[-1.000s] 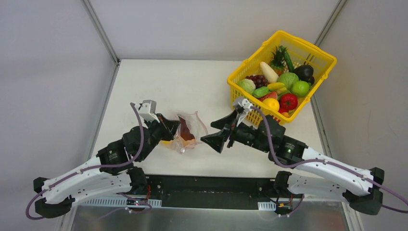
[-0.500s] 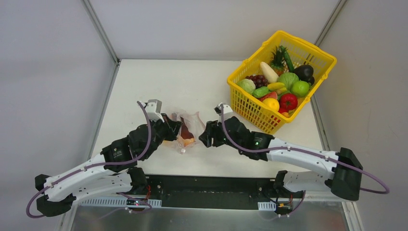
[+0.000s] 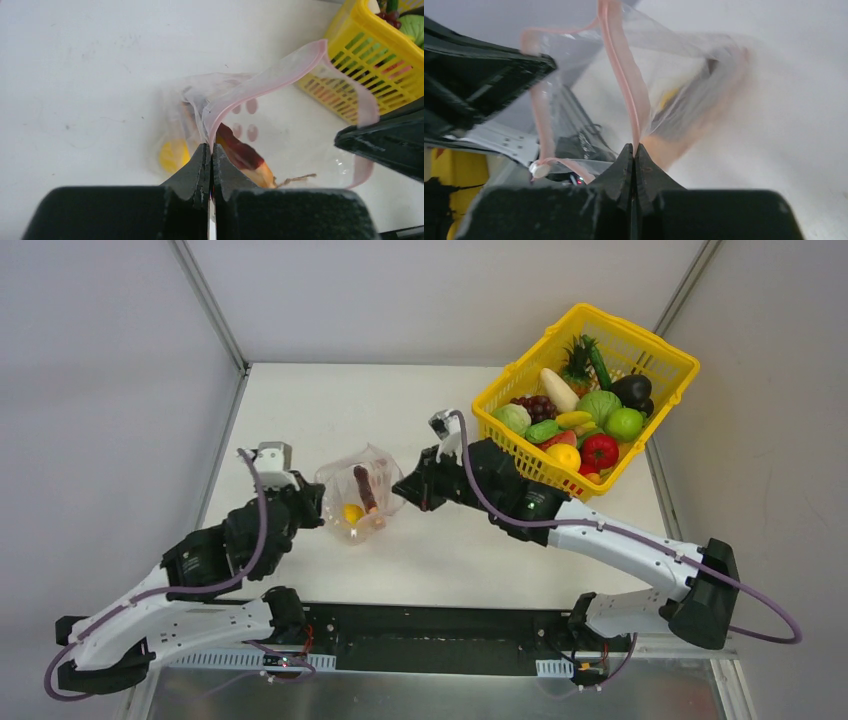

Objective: Place the food in the zip-top bag and seal the zipper

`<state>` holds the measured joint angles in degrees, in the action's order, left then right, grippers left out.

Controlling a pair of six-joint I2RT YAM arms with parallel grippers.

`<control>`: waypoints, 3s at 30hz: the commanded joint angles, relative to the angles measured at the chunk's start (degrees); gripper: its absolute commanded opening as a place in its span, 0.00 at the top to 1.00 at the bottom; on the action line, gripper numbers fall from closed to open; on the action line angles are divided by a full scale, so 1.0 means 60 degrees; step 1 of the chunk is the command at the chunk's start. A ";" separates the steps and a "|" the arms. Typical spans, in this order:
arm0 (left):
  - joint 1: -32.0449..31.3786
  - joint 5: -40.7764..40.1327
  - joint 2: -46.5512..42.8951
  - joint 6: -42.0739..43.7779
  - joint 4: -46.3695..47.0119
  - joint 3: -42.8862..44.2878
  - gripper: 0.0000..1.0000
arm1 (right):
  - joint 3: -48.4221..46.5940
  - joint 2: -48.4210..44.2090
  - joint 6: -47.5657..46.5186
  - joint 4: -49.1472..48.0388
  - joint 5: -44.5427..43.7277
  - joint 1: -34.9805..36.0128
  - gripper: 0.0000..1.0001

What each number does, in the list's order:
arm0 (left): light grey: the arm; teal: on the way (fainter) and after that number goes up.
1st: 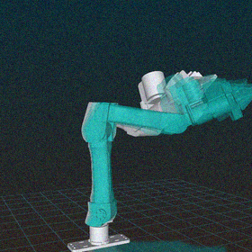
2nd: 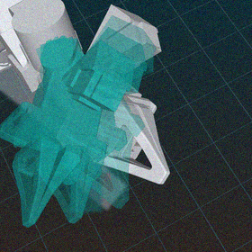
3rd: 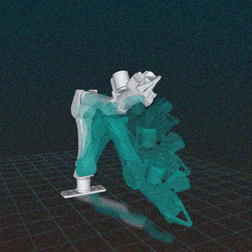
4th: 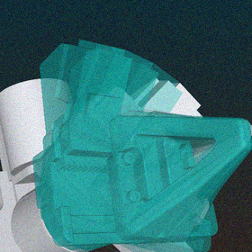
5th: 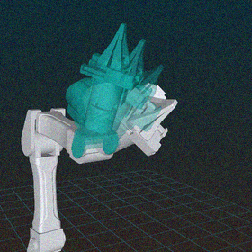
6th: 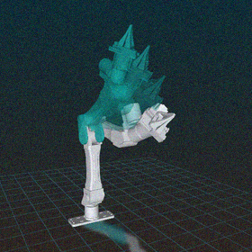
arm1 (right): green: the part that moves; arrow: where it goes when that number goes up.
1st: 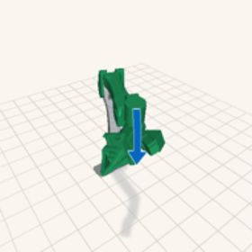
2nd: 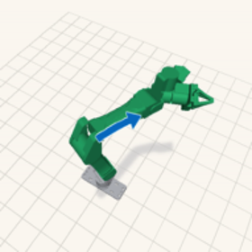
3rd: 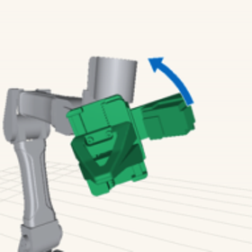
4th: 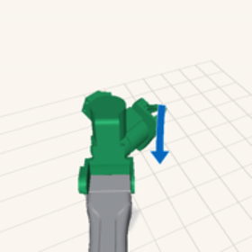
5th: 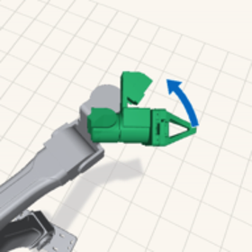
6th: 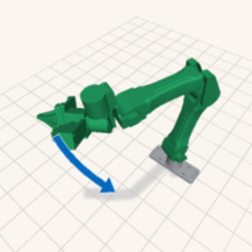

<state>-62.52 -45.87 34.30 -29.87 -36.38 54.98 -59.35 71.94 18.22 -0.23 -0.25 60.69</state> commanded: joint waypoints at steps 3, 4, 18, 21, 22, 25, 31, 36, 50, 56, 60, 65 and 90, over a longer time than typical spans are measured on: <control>0.0087 -0.0580 -0.1657 0.0628 -0.0880 0.0780 1.00 | -0.2250 0.1257 -0.0416 -0.1353 0.3032 -0.0121 1.00; 0.0080 -0.0270 -0.1791 0.0811 -0.0708 0.0872 1.00 | -0.2475 0.1578 -0.0488 -0.1258 0.3118 -0.0135 1.00; 0.0083 0.1605 0.1474 0.1358 -0.0491 0.1331 1.00 | -0.0083 0.1960 0.0653 -0.1559 0.2502 -0.1829 0.93; 0.0084 0.1578 0.1864 0.1101 0.0020 0.0880 1.00 | 0.0030 0.1914 0.0517 -0.1002 0.2937 -0.1907 0.87; 0.0092 0.1642 0.1939 0.1033 0.0245 0.0727 1.00 | 0.0033 0.1849 0.0455 -0.0830 0.2938 -0.1903 0.83; 0.0093 0.1840 0.1987 0.0899 0.0802 0.0392 1.00 | -0.0028 0.1301 0.0218 -0.0384 0.2524 -0.1932 0.71; 0.0093 0.2056 0.1813 0.0933 0.1263 0.0242 1.00 | -0.1207 -0.0004 -0.1092 0.1179 0.1329 -0.2031 0.38; 0.0086 0.2146 0.1539 0.0868 0.1417 -0.0014 1.00 | -0.2161 -0.0713 -0.2422 0.1848 -0.1543 -0.2295 0.27; 0.0088 0.2411 0.0920 0.0786 0.1434 -0.0465 1.00 | -0.3326 -0.0116 -0.2388 0.2941 -0.2927 -0.5635 0.23; 0.0089 0.2592 0.0981 0.0776 0.1391 -0.0484 1.00 | -0.3477 0.0784 -0.1921 0.3726 -0.1479 -0.6887 0.24; 0.0085 0.2700 0.1060 0.0745 0.1455 -0.0506 1.00 | -0.3832 0.1550 -0.1817 0.4227 0.0696 -0.7613 0.24; 0.0093 0.2779 0.1102 0.0745 0.1475 -0.0477 1.00 | -0.4339 0.2537 -0.2133 0.5046 0.1378 -0.7799 0.13; 0.0093 0.2752 0.1037 0.0584 0.1515 -0.0625 1.00 | -0.4961 0.4113 -0.2372 0.5187 0.1207 -0.7917 0.77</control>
<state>-62.52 -30.00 40.80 -25.17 -28.95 51.53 -89.03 98.41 4.23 31.57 8.49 13.28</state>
